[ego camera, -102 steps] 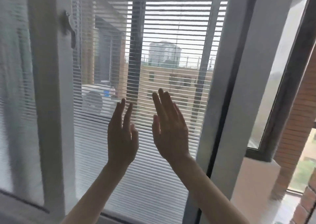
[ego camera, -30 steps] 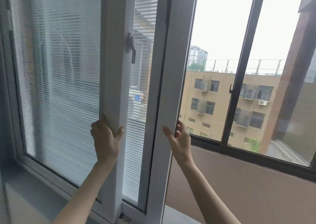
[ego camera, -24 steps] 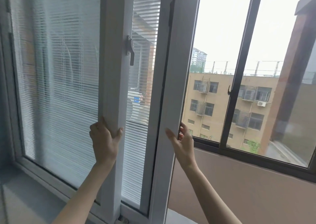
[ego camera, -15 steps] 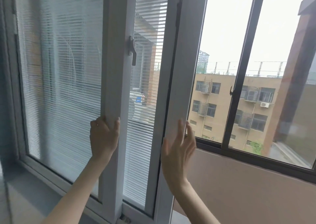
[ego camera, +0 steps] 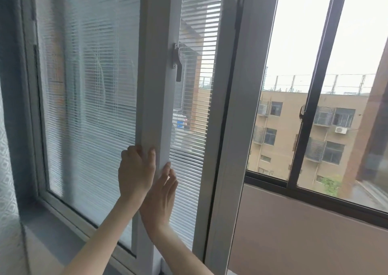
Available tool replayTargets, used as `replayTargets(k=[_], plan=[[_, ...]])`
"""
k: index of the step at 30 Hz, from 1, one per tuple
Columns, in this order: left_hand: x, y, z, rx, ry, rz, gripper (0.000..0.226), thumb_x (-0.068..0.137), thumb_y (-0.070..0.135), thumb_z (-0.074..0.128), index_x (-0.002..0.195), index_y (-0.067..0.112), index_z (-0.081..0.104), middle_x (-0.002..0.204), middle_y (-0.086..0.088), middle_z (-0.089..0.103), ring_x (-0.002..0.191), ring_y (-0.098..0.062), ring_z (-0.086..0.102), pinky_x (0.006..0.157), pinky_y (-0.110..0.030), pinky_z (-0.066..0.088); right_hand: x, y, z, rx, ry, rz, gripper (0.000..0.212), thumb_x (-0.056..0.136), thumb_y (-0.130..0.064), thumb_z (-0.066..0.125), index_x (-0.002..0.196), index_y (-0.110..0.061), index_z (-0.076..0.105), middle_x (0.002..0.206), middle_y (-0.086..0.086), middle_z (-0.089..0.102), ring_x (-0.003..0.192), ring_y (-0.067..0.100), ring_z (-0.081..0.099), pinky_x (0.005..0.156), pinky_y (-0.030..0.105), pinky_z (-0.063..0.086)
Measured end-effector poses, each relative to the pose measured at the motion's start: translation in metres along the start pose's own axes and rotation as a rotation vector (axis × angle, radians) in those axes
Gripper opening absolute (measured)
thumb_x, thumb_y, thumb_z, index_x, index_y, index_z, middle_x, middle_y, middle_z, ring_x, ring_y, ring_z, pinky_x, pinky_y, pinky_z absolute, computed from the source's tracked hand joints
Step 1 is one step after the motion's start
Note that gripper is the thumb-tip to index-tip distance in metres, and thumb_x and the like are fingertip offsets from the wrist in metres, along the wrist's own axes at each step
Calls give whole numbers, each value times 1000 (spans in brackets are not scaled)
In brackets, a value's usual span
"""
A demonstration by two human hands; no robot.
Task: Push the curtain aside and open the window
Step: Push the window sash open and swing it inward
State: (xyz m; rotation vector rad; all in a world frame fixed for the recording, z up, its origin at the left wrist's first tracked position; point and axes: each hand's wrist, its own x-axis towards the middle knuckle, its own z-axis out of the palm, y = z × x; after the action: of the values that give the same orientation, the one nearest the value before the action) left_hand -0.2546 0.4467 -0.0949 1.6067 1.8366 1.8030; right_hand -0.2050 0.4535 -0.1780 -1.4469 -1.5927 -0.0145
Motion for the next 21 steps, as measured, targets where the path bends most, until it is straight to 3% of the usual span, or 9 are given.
replayTargets(k=[4, 7, 11, 14, 19, 21], plan=[[2, -9, 1, -84, 26, -25, 26, 100, 23, 47, 118, 8, 61, 120, -17, 63, 104, -36, 65, 94, -45, 47, 2, -2, 6, 77, 79, 53, 88, 91, -51, 39, 159, -11, 0, 157, 10, 26, 137, 25, 32, 116, 34, 37], [4, -15, 2, -124, 37, -49, 26, 99, 14, 44, 117, 12, 62, 121, -12, 65, 106, -34, 63, 94, -43, 45, 6, 3, 7, 139, 107, 57, 88, 86, -36, 57, 158, -21, 9, 146, 2, 28, 127, 21, 33, 97, 35, 53], [3, -20, 4, -191, 56, -54, 30, 94, 10, 41, 110, 18, 65, 116, -5, 71, 106, -28, 65, 93, -39, 45, 3, 9, 1, 237, 55, 112, 100, 81, -20, 75, 157, -31, 11, 146, -4, 30, 128, 15, 29, 94, 34, 55], [-1, -22, 5, -298, 16, -73, 34, 89, 13, 39, 99, 31, 66, 108, -1, 74, 104, -25, 69, 99, -48, 53, -7, 13, -3, 247, 119, 84, 97, 84, -13, 75, 159, -26, 15, 149, -2, 34, 131, 17, 33, 92, 28, 51], [-13, -16, 8, -435, -44, -87, 40, 88, 12, 41, 90, 40, 70, 99, 9, 77, 103, -20, 71, 97, -51, 56, -22, 27, -20, 151, 259, -60, 100, 77, -3, 82, 155, -15, 22, 146, 11, 45, 128, 19, 38, 83, 35, 61], [-22, -11, 9, -466, -63, -73, 41, 86, 14, 40, 89, 41, 71, 96, 14, 77, 101, -15, 72, 95, -50, 58, -26, 35, -28, 72, 318, -146, 100, 72, -2, 86, 151, -10, 26, 145, 9, 41, 126, 21, 43, 80, 37, 63]])
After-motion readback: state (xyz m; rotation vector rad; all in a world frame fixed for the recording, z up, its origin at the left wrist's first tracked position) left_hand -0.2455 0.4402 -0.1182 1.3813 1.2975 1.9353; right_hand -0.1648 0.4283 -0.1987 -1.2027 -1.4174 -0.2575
